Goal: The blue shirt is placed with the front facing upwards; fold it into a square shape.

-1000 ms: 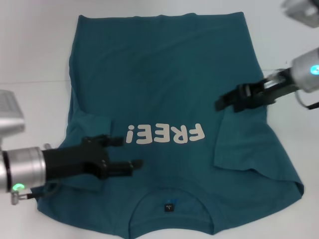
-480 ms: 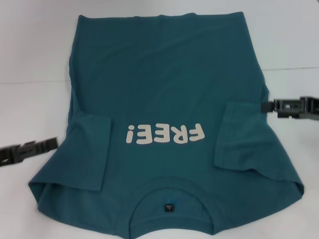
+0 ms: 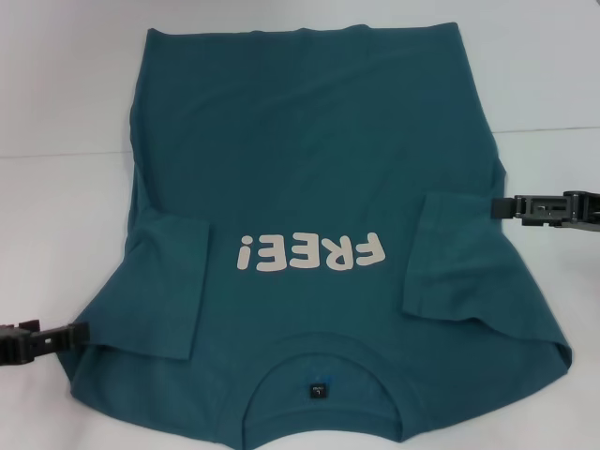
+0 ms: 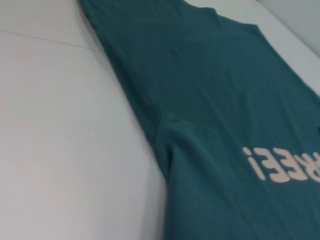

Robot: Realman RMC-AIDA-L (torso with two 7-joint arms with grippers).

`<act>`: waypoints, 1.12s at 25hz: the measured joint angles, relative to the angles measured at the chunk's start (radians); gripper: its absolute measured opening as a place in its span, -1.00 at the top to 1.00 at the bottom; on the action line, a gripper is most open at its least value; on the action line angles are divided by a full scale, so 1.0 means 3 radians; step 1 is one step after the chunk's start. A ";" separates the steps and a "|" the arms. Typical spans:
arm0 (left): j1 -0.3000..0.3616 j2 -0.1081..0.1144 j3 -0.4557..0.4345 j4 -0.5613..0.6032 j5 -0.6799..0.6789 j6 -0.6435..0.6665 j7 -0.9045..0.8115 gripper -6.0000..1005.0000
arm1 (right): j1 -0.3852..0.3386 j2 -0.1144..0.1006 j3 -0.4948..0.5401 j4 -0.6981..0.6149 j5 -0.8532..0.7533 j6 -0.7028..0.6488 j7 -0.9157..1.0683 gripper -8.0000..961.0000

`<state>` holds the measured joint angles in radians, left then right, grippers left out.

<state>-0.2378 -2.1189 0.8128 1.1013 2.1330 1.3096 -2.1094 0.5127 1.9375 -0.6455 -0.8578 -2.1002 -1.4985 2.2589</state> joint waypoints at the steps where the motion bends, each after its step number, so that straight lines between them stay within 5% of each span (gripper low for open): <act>1: -0.0007 -0.0016 0.0000 -0.0014 0.0029 -0.0034 0.0042 -0.82 | 0.0005 0.0001 0.0001 0.0008 -0.0001 0.0005 -0.0001 -0.95; 9: -0.0121 -0.0035 -0.0083 -0.0179 0.0126 -0.0247 0.0112 -0.80 | 0.0041 -0.0019 0.0003 0.0060 -0.0004 0.0018 -0.0006 -0.94; 17: -0.0271 0.0040 -0.0091 -0.0548 0.0139 -0.0368 0.0150 -0.78 | 0.0050 -0.0028 0.0003 0.0087 -0.0006 0.0036 0.0005 -0.94; 28: -0.0347 0.0044 -0.0066 -0.0649 0.0297 -0.0401 0.0101 -0.76 | 0.0075 -0.0030 -0.0022 0.0136 -0.0005 0.0038 0.0014 -0.92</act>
<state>-0.3418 -2.1057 0.7931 0.9067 2.2221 1.1892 -2.0791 0.5352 1.9284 -0.6520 -0.8171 -2.1018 -1.4872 2.2632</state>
